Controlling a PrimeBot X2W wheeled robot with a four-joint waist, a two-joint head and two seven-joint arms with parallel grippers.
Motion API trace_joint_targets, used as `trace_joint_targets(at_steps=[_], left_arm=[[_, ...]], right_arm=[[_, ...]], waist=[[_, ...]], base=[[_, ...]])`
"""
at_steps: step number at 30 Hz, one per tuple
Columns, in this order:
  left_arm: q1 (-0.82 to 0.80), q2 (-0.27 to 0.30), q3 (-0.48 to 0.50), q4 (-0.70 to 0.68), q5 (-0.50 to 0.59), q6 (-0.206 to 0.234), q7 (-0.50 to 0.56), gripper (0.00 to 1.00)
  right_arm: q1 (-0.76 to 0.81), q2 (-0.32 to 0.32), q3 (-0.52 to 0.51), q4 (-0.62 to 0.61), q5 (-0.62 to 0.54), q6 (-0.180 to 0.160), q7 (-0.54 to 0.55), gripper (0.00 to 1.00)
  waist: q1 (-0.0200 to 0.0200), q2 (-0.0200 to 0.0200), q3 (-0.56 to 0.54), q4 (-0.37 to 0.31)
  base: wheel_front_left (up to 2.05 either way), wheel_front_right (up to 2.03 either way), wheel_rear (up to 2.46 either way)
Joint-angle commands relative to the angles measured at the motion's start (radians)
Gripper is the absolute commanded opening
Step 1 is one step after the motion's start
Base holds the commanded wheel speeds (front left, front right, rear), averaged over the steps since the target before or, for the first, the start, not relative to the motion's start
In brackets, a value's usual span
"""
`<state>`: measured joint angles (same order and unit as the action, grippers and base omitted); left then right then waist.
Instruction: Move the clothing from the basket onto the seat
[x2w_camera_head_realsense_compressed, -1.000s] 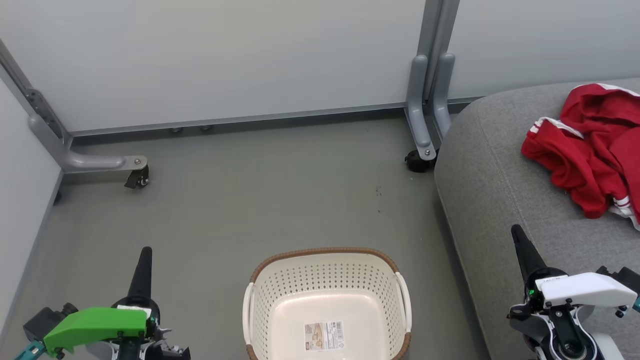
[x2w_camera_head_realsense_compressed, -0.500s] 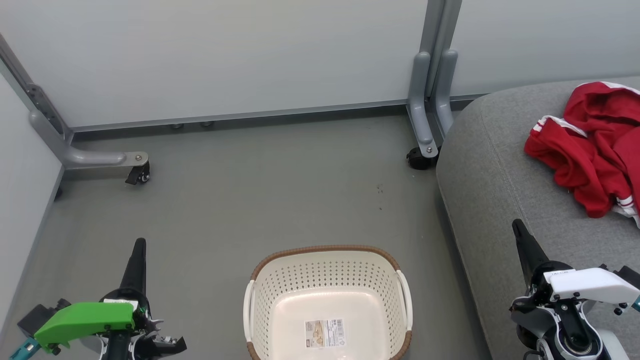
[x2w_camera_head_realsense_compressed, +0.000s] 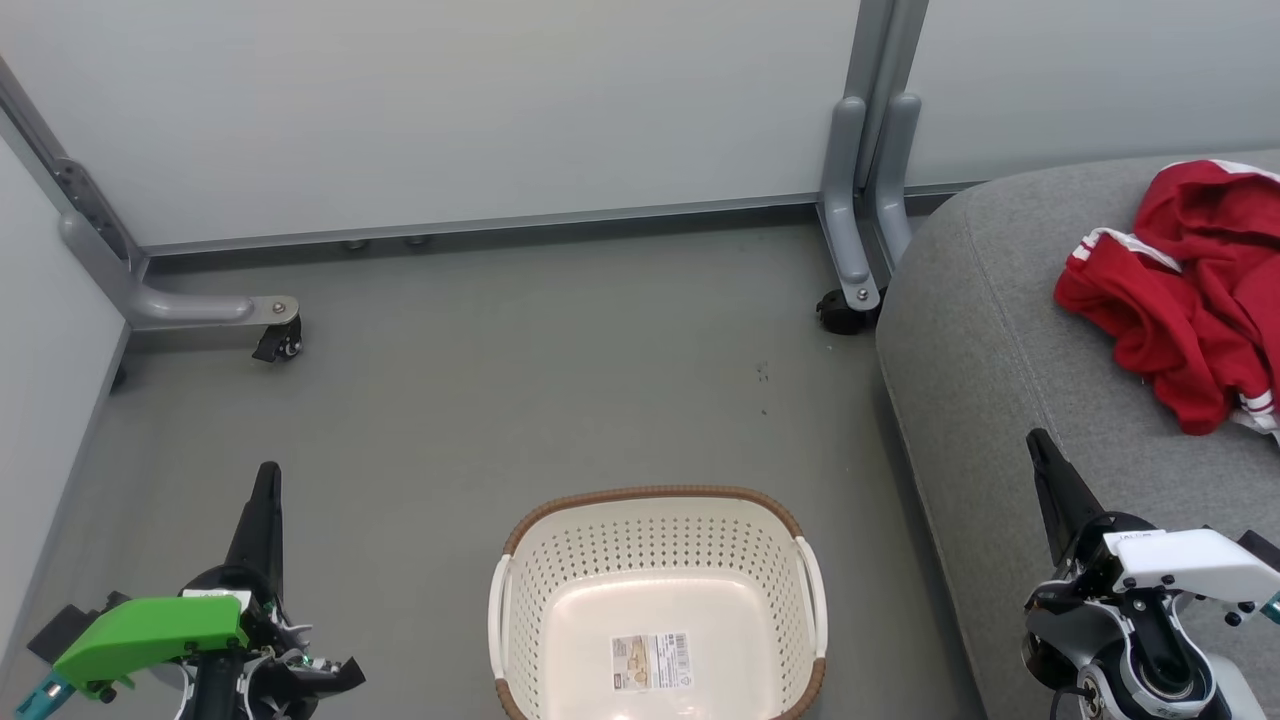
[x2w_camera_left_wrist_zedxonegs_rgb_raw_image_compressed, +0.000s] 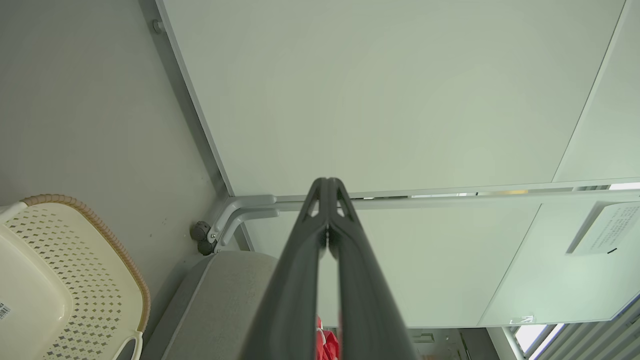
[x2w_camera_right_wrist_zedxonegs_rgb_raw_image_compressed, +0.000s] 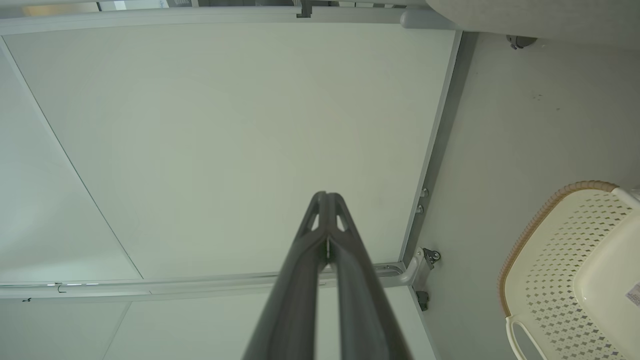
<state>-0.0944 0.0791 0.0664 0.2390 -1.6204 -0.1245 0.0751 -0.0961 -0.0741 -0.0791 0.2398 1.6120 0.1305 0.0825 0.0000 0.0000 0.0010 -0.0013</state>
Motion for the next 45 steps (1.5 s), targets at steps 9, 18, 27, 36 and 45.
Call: trace_joint_targets(at_steps=[9, 18, 27, 36, 45], left_arm=[[-0.019, -0.001, 0.014, 0.006, -0.025, -0.010, 0.011, 0.00], [-0.020, -0.004, 0.017, 0.006, -0.019, -0.010, 0.014, 0.00], [-0.020, -0.007, 0.020, 0.006, -0.015, -0.010, 0.018, 0.00], [-0.021, -0.010, 0.023, 0.007, -0.013, -0.010, 0.020, 0.00], [-0.021, -0.012, 0.026, 0.007, -0.010, -0.010, 0.021, 0.00]], right_arm=[[-0.013, 0.004, -0.009, 0.005, 0.025, 0.000, 0.012, 0.00], [-0.014, 0.006, -0.012, 0.006, 0.021, 0.000, 0.015, 0.00], [-0.014, 0.009, -0.015, 0.006, 0.018, 0.001, 0.017, 0.00], [-0.015, 0.011, -0.018, 0.006, 0.015, 0.000, 0.019, 0.00], [-0.015, 0.012, -0.020, 0.006, 0.014, 0.000, 0.020, 0.00]], waist=[[0.0000, 0.0000, 0.002, 0.001], [0.0000, 0.0000, 0.002, 0.001], [0.0000, 0.0000, 0.002, 0.001], [0.0000, 0.0000, 0.002, 0.001], [0.0000, 0.0000, 0.002, 0.001]], base=[[0.00, 0.00, 0.00], [0.00, 0.00, 0.00], [0.00, 0.00, 0.00], [0.00, 0.00, 0.00], [0.00, 0.00, 0.00]])
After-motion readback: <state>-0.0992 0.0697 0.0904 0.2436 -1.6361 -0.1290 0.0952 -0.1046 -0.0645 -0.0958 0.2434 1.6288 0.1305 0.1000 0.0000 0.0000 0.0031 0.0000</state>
